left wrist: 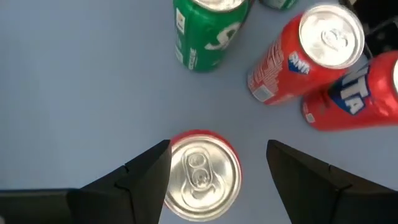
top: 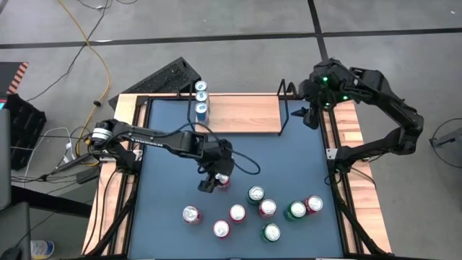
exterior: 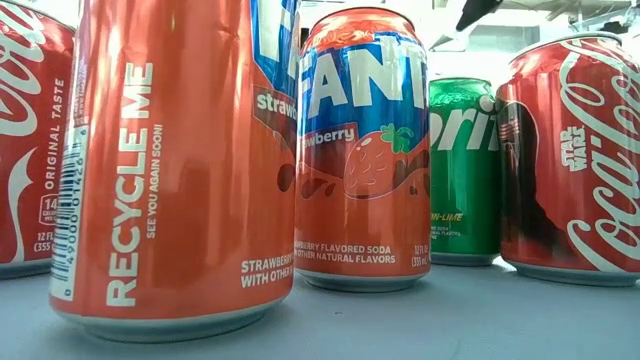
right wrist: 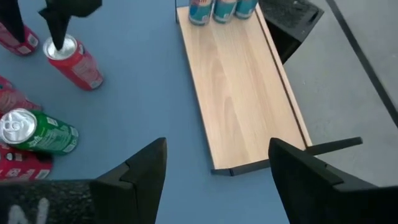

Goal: Place canned beverage on shelf
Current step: Put the top red soda can on the shelf

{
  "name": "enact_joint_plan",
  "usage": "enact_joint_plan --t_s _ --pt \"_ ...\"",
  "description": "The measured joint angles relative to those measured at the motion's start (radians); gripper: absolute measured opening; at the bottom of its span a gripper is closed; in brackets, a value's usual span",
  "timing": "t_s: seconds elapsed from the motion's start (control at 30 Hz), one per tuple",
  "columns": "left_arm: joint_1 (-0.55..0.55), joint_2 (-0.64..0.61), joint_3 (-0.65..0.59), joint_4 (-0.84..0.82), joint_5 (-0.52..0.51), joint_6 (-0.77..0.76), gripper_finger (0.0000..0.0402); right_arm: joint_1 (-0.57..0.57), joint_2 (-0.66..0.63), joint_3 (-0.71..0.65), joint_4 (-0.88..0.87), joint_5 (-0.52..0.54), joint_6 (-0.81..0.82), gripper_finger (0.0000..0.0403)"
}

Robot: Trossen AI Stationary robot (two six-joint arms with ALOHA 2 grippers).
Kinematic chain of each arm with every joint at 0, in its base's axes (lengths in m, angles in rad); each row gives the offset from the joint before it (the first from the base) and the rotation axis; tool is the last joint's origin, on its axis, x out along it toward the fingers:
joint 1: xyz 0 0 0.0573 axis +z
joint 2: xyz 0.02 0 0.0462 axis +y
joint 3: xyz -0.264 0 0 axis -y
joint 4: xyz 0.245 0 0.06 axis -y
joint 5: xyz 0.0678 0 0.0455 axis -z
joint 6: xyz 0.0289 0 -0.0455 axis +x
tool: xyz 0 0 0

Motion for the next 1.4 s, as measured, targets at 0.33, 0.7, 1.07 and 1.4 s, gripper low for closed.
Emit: enact_joint_plan --t_s 0.33,0.7,1.07,1.4 --pt "0.001 0.006 0.000 -0.054 -0.006 0.063 0.0249 0.005 0.000 -0.111 0.125 0.000 0.000 0.0267" --pt "0.005 0.011 -0.056 0.024 0.018 0.045 0.0249 0.005 0.000 -0.116 0.139 0.000 0.008 0.0267" --pt "-0.002 0.012 0.026 -0.050 -0.100 0.056 0.0249 0.005 0.000 -0.116 0.146 0.000 0.009 0.0267" --pt "0.002 0.011 0.054 -0.010 -0.028 0.094 0.0249 0.005 0.000 -0.116 0.150 0.000 0.009 0.0267"
